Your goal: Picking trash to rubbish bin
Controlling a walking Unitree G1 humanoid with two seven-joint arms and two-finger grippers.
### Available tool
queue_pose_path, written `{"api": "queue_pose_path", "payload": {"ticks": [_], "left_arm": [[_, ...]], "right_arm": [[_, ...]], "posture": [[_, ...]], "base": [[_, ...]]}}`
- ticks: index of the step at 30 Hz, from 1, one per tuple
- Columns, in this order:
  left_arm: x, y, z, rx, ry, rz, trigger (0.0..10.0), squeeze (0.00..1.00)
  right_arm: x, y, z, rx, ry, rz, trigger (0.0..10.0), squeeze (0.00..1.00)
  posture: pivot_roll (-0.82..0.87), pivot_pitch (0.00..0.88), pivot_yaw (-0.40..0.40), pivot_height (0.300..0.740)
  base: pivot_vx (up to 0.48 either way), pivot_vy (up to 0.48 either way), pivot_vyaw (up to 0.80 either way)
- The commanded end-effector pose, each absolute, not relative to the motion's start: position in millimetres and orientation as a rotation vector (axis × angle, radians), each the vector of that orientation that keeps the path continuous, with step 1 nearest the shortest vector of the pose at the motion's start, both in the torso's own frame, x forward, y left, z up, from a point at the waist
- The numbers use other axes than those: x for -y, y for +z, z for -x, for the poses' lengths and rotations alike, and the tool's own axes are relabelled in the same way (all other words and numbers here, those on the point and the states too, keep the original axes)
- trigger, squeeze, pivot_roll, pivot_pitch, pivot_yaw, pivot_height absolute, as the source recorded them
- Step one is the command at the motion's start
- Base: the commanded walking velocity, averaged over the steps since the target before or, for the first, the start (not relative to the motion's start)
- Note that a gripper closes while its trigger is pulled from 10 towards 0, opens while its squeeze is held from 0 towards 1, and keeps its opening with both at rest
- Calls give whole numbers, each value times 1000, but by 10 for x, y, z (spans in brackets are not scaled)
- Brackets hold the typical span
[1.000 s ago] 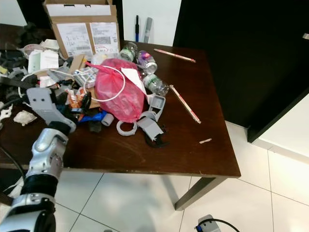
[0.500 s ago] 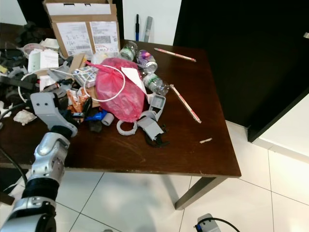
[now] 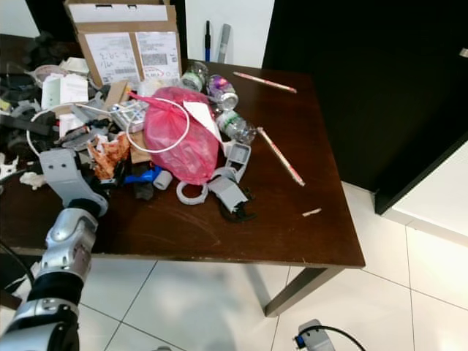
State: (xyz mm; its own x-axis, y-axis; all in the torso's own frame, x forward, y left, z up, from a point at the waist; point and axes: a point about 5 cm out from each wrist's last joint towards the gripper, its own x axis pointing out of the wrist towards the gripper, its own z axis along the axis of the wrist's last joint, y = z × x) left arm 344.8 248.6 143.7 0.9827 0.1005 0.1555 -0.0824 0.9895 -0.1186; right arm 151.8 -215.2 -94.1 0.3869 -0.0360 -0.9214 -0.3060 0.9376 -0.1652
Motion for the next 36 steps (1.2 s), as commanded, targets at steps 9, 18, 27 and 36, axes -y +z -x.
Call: {"api": "queue_pose_path", "payload": {"ticks": [9, 18, 27, 36], "left_arm": [[-2472, 1454, -3446, 178, 92, 80, 0, 0], [-2334, 1619, -3478, 251, 42, 73, 0, 0], [-1997, 2072, -3445, 438, -131, 90, 0, 0], [-1705, 2467, -3281, 520, -343, -13, 0, 0]], "right_arm": [[2167, -969, -1439, -1197, 165, 319, 10000, 0], [2138, -962, -1474, -1188, 174, 324, 10000, 0], [2096, -952, -1522, -1177, 181, 327, 10000, 0], [2051, -947, -1557, -1169, 185, 319, 10000, 0]], "posture": [[122, 166, -114, 740], [135, 149, -113, 740], [146, 128, -105, 740], [159, 115, -100, 740]], "base": [[0, 0, 0], [0, 0, 0], [0, 0, 0], [0, 0, 0]]}}
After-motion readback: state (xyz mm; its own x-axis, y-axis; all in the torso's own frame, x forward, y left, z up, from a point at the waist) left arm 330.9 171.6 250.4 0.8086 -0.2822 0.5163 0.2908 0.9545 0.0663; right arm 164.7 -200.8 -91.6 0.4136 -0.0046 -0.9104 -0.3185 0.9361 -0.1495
